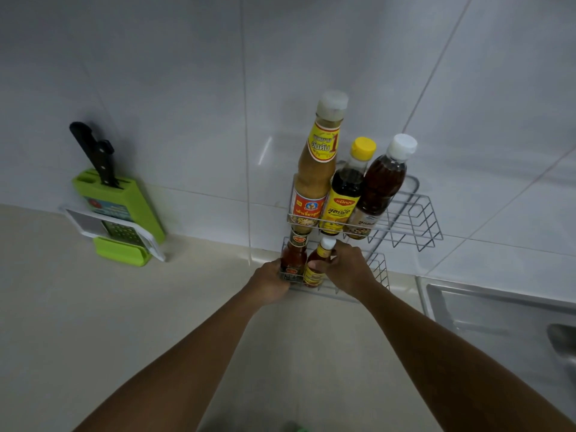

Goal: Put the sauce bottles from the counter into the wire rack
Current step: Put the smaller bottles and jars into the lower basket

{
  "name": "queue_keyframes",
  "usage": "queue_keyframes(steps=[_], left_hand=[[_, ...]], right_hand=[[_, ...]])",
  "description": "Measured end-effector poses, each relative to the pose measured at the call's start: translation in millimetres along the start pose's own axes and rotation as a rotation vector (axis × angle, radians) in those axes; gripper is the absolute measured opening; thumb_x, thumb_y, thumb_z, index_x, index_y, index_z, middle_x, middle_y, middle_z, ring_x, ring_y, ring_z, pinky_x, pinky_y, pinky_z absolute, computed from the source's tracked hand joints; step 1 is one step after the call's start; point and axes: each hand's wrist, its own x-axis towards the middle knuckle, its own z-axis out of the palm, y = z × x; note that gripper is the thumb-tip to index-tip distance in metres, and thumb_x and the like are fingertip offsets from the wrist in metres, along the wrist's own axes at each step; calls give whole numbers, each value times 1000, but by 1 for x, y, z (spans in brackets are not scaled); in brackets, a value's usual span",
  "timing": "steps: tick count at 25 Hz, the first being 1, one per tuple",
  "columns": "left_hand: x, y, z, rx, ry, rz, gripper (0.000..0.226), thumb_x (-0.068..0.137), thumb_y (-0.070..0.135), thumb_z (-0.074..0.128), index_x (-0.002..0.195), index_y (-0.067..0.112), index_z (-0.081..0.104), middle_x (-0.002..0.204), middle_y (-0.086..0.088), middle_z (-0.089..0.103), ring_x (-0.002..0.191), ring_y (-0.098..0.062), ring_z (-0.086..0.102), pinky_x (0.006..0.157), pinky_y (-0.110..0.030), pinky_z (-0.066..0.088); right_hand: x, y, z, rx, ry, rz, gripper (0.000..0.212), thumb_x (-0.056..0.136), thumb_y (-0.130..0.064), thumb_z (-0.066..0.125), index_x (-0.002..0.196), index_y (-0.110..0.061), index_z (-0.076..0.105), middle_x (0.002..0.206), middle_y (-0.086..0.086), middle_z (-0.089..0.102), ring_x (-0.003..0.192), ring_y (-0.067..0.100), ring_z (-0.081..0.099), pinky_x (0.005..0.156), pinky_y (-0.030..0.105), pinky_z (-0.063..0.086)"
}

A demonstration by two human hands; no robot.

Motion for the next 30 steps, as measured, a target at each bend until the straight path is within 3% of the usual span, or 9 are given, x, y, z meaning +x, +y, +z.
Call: queue_keyframes(steps=[6,10,13,14,16,18,24,26,30], left_hand=[[0,-2,1,-3,-5,21,59,82,8,56,139,24,55,128,-4,68,113,-28,65,87,-32,51],[-2,-5,-2,8,-44,-12,57,77,12,57,134,22,59,129,0,66,116,-25,63,100,-41,54],[-10,-3,-9,39,-69,-77,24,89,9,59,110,21,57,113,6,62,91,-10,62,80,-25,52],[-14,-2,-13,71,-74,-98,24,93,8,58,116,18,57,115,2,61,90,-10,60,77,-23,47],[-22,0,-19,175,-74,-122,49,95,15,58,143,9,47,143,-7,53,119,-21,57,91,-25,43],[-39,12,-25,281,-80,-97,59,95,20,58,150,11,41,155,-8,43,137,-25,46,100,-25,39],[-105,54,-17,555,-205,113,52,97,7,49,149,13,44,153,-10,45,135,-26,48,94,-18,40],[-124,54,-4,659,-329,109,63,95,3,54,153,15,35,155,-7,43,137,-24,47,91,-17,40],[-160,32,30,851,-570,8,96,80,5,74,157,29,23,160,-2,36,141,-23,44,108,-36,45]], right_hand=[[-1,3,3,36,-33,-9,51,78,-38,85,119,-16,64,109,3,70,90,19,64,71,27,45],[-11,10,4,23,-98,-4,63,74,-32,87,129,-17,58,119,1,68,107,19,61,85,29,45],[-21,13,1,0,-79,-11,72,75,-27,87,138,-17,54,132,6,67,124,24,60,96,30,45],[-26,12,-1,1,-72,-22,74,77,-25,86,142,-18,52,135,7,65,128,25,58,96,28,44],[-40,9,-7,4,-54,-34,76,79,-24,84,146,-15,48,140,10,62,132,26,55,96,26,40],[-54,5,-9,-3,-24,-40,75,81,-25,83,147,-11,48,142,11,60,132,27,54,95,25,40],[-105,1,-12,-60,25,-92,51,88,-17,69,137,-12,58,139,11,60,130,26,54,104,28,42],[-126,8,-5,-84,1,-114,41,88,-10,66,129,-13,65,129,10,66,121,24,61,98,25,45],[-173,31,17,-126,-196,-128,43,81,1,62,122,-12,69,120,11,70,114,26,66,93,30,54]])
